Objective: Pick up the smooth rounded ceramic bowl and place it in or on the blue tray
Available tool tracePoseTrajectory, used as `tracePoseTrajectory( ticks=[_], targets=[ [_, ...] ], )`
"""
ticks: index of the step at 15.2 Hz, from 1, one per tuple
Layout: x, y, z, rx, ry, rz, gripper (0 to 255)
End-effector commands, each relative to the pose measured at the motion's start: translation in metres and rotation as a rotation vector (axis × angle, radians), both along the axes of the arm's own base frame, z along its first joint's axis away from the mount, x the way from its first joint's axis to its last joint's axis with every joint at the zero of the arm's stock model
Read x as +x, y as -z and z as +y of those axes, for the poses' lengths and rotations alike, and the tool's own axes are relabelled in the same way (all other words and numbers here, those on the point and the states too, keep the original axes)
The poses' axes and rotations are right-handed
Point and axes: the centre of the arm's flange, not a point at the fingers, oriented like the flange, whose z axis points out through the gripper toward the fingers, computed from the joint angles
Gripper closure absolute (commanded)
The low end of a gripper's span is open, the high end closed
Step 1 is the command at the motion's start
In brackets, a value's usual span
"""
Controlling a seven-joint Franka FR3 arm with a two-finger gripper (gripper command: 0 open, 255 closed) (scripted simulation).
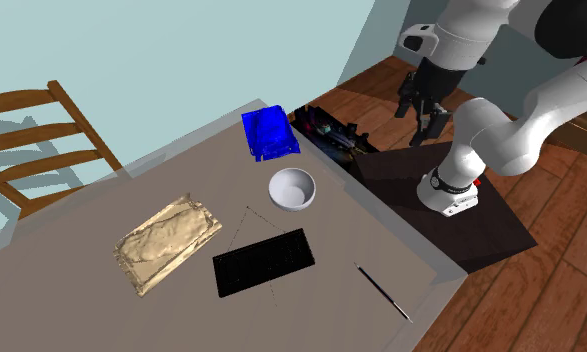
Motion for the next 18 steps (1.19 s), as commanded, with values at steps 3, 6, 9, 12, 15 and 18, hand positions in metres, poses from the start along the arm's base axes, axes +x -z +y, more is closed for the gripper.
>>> tracePoseTrajectory(
  ticks=[3,6,9,12,15,18],
  targets=[
    [0.02,0.015,-0.009,0.002,0.002,0.001,0],
    [0.049,0.038,-0.023,0.006,0.004,0.002,0],
    [0.079,0.061,-0.037,0.01,0.006,0.003,0],
    [0.108,0.084,-0.051,0.013,0.008,0.004,0],
    [0.137,0.108,-0.065,0.017,0.011,0.005,0],
    [0.167,0.131,-0.079,0.021,0.013,0.006,0]
  ],
)
